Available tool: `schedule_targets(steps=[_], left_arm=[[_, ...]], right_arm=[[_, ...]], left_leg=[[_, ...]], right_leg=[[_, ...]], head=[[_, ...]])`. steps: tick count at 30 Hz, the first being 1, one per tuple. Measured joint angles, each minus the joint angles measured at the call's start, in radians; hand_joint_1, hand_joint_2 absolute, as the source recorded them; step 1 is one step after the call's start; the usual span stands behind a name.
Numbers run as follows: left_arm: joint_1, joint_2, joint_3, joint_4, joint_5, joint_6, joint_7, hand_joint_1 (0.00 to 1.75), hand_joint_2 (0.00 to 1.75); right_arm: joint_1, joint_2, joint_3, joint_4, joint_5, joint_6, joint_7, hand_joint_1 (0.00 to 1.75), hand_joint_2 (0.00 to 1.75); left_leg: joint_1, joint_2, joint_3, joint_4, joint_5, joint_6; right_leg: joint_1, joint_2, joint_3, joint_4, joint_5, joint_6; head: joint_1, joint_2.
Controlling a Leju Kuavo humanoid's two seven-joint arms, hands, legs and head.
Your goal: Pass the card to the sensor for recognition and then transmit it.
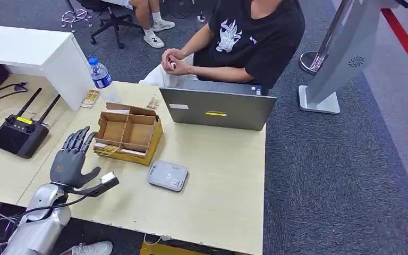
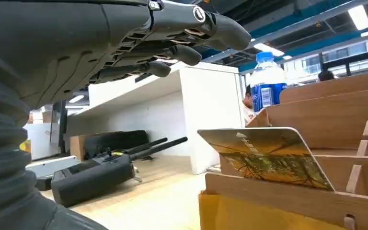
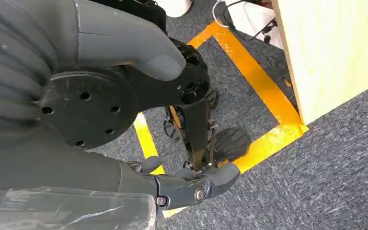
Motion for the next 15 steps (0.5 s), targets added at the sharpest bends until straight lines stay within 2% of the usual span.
schedule_targets(steps=[15], left_arm=[[-0.008, -0.021, 0.009, 0.037, 0.0, 0.006, -0.01, 0.0, 1.75]], right_arm=[[0.0, 0.0, 0.012, 0.0, 0.0, 0.0, 0.0, 0.0, 1.75]], left_leg=[[0.0, 0.0, 0.0, 0.0, 0.0, 0.0]], right_leg=[[0.0, 0.0, 0.0, 0.0, 0.0, 0.0]], head=[[0.0, 0.0]])
